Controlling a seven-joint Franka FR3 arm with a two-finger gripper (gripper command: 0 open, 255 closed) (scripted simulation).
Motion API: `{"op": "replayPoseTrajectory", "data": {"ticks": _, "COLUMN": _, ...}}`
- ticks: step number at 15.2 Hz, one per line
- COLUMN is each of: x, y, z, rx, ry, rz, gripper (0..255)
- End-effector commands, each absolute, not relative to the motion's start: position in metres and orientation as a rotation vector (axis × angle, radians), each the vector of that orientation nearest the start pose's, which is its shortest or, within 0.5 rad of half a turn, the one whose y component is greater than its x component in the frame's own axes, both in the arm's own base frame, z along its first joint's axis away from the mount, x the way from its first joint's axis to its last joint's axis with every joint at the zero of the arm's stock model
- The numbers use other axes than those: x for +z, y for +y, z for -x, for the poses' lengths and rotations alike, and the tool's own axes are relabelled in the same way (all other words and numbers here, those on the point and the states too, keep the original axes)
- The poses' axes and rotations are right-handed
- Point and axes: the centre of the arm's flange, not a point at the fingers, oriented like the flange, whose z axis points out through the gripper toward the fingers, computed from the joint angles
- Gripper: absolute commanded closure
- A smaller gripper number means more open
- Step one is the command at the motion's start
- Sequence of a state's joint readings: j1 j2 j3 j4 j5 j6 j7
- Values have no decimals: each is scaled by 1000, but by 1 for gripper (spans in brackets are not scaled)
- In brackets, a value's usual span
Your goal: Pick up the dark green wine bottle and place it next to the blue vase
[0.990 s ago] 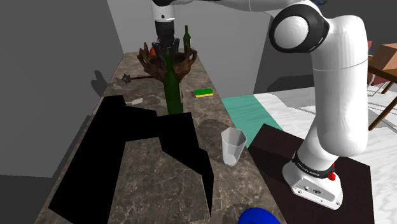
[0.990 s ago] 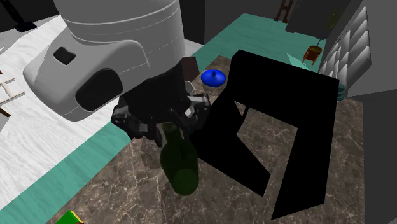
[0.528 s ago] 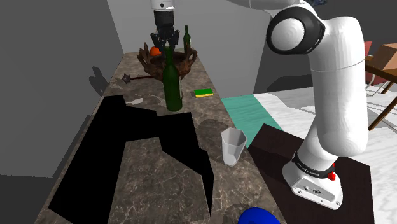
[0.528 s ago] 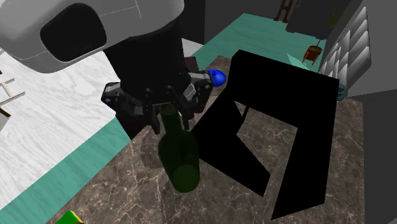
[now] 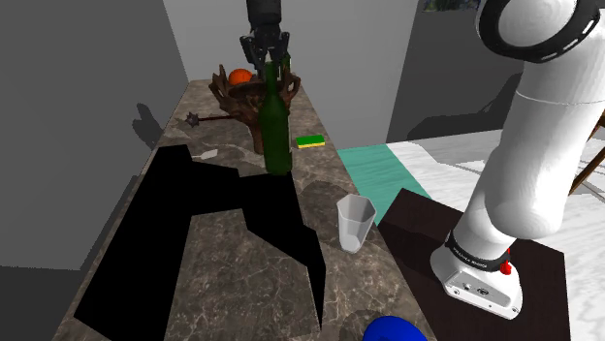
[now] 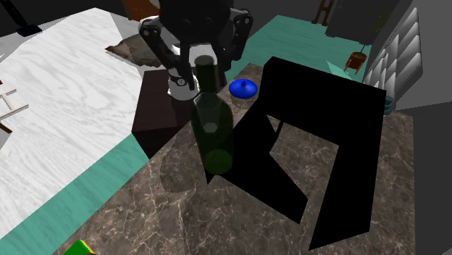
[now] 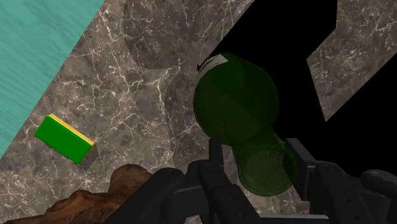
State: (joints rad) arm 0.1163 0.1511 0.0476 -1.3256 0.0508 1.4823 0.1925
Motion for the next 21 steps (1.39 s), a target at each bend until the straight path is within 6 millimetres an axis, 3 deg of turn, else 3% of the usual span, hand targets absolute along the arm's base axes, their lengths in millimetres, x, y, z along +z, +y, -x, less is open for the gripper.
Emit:
{"op": "replayPoseTrajectory", "data": {"ticks": 1, "x": 657, "y": 109, "z": -564, "rx": 6, "ry": 38, "rz": 3084, "gripper": 255}}
{"op": "replayPoseTrajectory", "data": {"ticks": 21, "x": 774, "y": 187, "z": -341, "rx": 6, "ry": 38, "rz": 3084, "gripper": 255}}
